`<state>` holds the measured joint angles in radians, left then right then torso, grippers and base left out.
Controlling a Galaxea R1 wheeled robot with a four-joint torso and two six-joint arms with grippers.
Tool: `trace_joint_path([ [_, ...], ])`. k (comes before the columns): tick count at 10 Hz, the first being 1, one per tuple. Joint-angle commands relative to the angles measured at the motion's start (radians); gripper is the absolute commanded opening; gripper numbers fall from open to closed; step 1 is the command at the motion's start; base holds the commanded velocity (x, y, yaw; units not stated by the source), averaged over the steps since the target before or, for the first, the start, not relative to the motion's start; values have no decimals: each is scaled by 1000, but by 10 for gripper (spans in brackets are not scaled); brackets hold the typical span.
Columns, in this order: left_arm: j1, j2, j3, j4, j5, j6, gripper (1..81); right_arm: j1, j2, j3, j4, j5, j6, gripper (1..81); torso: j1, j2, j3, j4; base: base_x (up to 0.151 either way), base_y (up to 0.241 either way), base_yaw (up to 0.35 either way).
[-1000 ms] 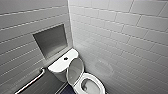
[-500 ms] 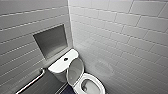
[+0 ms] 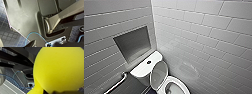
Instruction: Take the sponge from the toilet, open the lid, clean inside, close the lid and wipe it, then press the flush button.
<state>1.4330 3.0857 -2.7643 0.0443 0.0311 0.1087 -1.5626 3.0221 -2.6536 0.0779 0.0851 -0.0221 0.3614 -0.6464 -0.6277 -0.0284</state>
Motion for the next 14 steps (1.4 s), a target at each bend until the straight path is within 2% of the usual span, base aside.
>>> trace_joint_path([
  [1, -10, 1, 3, -7, 76, 9, 811, 0, 0, 2, -4, -76, -1, 10, 0, 0, 0, 0, 100, 0, 0],
  [3, -10, -1, 3, -6, 76, 9, 811, 0, -3, 2, -6, -77, -1, 10, 0, 0, 0, 0, 90, 0, 0],
  [9, -10, 2, 0, -15, 82, 8, 811, 2, -25, 18, 0, -59, 5, 10, 1, 1, 0, 0, 0, 0, 0],
  [14, -6, -1, -3, -18, 89, -1, 811, 107, -176, 222, 12, -68, 14, 10, 1, 1, 0, 0, 0, 0, 0],
])
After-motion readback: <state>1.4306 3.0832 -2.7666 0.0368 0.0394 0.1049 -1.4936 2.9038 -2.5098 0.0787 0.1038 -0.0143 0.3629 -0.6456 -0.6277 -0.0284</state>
